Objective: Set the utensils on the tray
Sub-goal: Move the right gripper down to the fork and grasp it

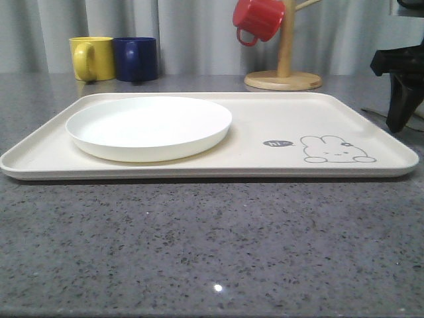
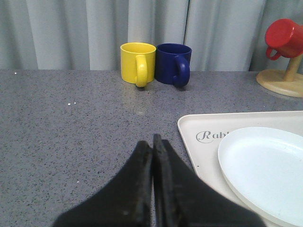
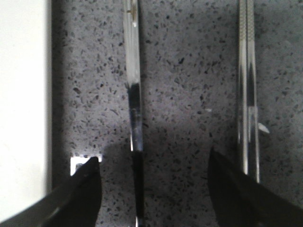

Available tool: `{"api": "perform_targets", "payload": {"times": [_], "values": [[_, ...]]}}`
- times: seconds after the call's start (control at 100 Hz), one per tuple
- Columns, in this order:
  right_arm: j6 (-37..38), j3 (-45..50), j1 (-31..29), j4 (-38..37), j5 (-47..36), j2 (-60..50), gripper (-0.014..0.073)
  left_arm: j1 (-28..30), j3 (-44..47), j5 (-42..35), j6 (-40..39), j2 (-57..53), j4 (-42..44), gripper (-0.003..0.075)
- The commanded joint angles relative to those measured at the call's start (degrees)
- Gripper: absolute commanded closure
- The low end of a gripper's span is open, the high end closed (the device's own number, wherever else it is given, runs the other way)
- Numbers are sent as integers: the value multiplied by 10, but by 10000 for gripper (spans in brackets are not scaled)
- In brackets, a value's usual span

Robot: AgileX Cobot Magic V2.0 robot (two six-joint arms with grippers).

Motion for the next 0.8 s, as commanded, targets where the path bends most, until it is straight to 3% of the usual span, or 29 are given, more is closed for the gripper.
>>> {"api": "perform_targets", "payload": {"times": [0.0, 0.09, 0.31, 0.45, 0.59, 0.79], "values": [[-5, -19, 1, -3, -18, -20, 108, 0, -15, -47, 0, 1, -6, 738], [-5, -19, 1, -3, -16, -20, 139, 0, -15, -47, 0, 1, -6, 738], [-5, -19, 1, -2, -6, -20, 389, 0, -15, -47, 0, 1, -6, 738], [-5, -19, 1, -2, -2, -20, 490, 0, -15, -47, 0, 1, -6, 738], [-5, -19, 1, -2, -2, -20, 538, 0, -15, -47, 0, 1, -6, 738], [-5, -38, 1, 4, 18, -35, 538, 0, -15, -47, 0, 1, -6, 738]]}}
